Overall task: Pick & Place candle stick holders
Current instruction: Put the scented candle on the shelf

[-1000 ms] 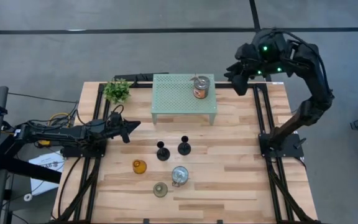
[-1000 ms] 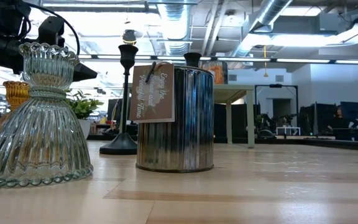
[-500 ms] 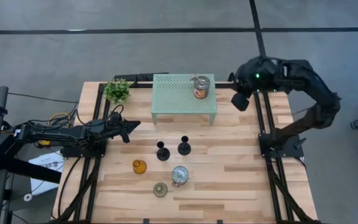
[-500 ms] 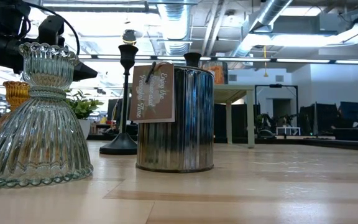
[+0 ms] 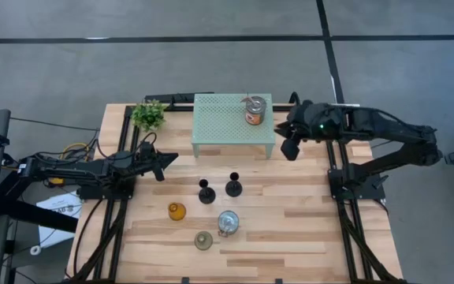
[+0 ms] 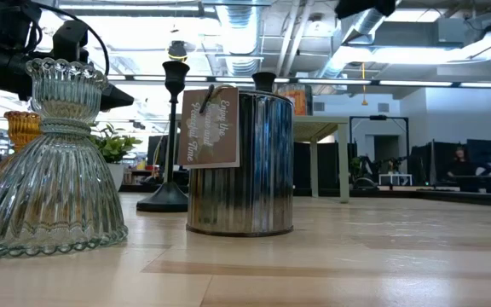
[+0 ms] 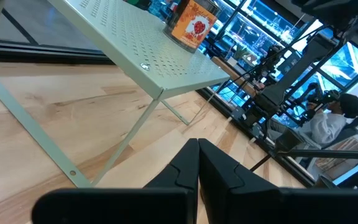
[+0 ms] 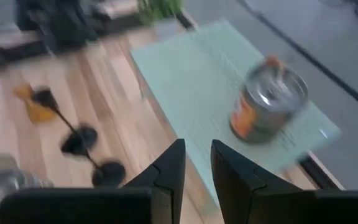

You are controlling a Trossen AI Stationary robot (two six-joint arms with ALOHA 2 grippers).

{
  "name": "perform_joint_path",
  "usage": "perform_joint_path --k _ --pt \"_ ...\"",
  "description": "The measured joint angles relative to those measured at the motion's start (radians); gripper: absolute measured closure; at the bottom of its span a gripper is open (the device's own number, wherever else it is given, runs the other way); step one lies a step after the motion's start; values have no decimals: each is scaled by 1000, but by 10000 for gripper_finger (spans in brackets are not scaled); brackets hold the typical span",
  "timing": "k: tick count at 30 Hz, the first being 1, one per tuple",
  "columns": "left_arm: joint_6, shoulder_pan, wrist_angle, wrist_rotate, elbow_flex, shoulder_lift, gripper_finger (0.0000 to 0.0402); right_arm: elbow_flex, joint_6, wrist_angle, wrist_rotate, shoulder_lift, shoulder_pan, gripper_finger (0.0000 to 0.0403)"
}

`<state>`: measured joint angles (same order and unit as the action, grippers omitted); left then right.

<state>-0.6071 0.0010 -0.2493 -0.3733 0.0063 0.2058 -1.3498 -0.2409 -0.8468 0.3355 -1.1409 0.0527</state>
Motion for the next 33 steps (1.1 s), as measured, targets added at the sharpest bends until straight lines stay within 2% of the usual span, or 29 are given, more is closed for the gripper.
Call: perform_joint_path --k 4,10,15,18,25,27,33 --pt "0 0 0 0 0 0 394 94 1 169 2 13 -21 333" --pt "0 0 -5 0 0 0 394 104 4 176 0 -14 -9 333" --pt "0 0 -6 0 0 0 392 104 4 248 5 -41 -4 333" --pt "0 0 -7 0 0 0 392 104 -63 286 -10 -62 2 333" --pt "0 0 -7 0 0 0 393 104 -82 304 -415 -127 12 333" --pt "0 0 -7 0 0 0 394 104 -107 304 -463 -153 7 333" --pt "0 0 -7 0 0 0 394 103 -188 302 -507 -238 0 333"
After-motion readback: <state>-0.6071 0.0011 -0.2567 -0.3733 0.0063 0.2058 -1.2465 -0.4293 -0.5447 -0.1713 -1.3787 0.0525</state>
